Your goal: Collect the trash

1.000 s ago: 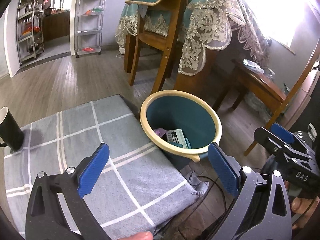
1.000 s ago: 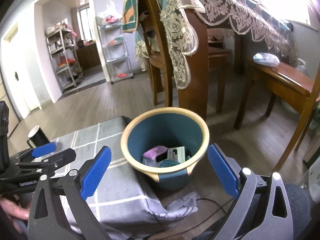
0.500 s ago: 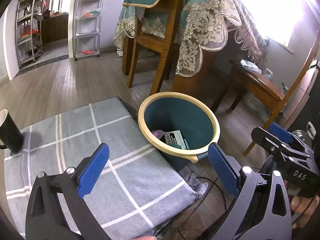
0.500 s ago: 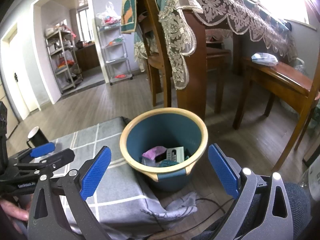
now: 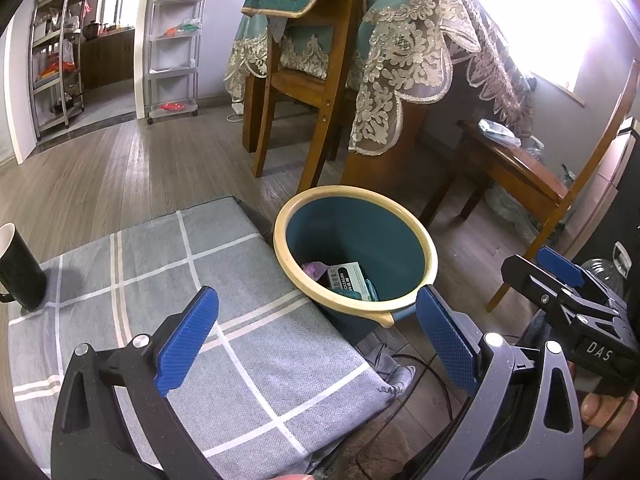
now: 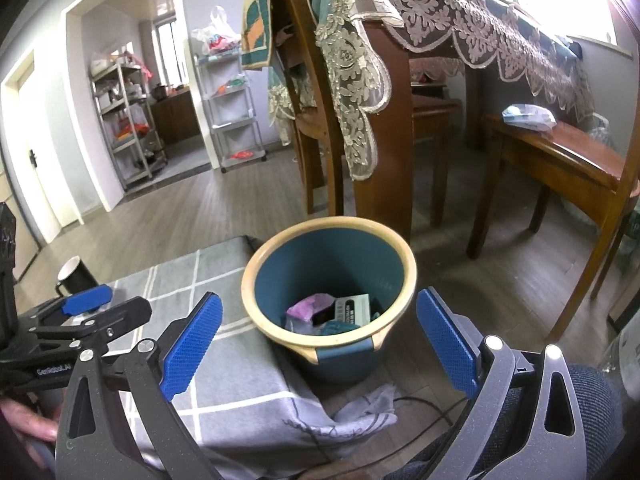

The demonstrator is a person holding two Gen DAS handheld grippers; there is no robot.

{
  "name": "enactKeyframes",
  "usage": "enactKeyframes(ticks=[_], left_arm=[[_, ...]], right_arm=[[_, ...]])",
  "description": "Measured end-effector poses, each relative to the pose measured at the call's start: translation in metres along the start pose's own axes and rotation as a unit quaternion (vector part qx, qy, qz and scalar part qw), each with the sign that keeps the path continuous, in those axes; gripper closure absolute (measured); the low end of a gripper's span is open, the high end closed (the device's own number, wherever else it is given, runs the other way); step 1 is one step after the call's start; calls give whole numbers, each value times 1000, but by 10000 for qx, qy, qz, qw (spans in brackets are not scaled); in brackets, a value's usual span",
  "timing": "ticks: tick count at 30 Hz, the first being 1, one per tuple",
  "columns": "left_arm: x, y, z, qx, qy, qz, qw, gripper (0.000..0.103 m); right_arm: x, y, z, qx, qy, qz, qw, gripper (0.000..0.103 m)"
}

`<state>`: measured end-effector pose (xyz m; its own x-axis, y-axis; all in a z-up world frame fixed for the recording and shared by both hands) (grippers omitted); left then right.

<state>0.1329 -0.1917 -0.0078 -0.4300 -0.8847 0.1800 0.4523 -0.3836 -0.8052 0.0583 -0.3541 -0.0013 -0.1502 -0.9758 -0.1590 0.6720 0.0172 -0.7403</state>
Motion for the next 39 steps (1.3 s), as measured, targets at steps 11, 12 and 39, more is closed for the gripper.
enactKeyframes(ticks=[11, 12, 39], left_arm=[[1, 0, -1, -12, 28, -27, 10000, 6], [1, 1, -1, -13, 28, -20, 10000, 6], [6, 0, -2, 71, 85, -92, 9999, 6]], right_arm=[[0, 0, 0, 9, 19, 5, 10000, 6], [-1, 0, 0, 5, 20, 4, 10000, 6], [0, 0, 0, 11, 29, 14, 10000, 6]])
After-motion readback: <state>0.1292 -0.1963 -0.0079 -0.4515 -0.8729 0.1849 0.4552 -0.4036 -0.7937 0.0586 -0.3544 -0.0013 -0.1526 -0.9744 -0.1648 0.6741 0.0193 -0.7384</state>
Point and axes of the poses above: each gripper's, at about its wrist camera, not at the fingertips, and y roughly the way its jaws point, x to its right, z to its top, the point moved 8 cm from there along y, roughly the way its jaws point, and after that the axes turned 14 degrees about -x, right-handed, at the moved point
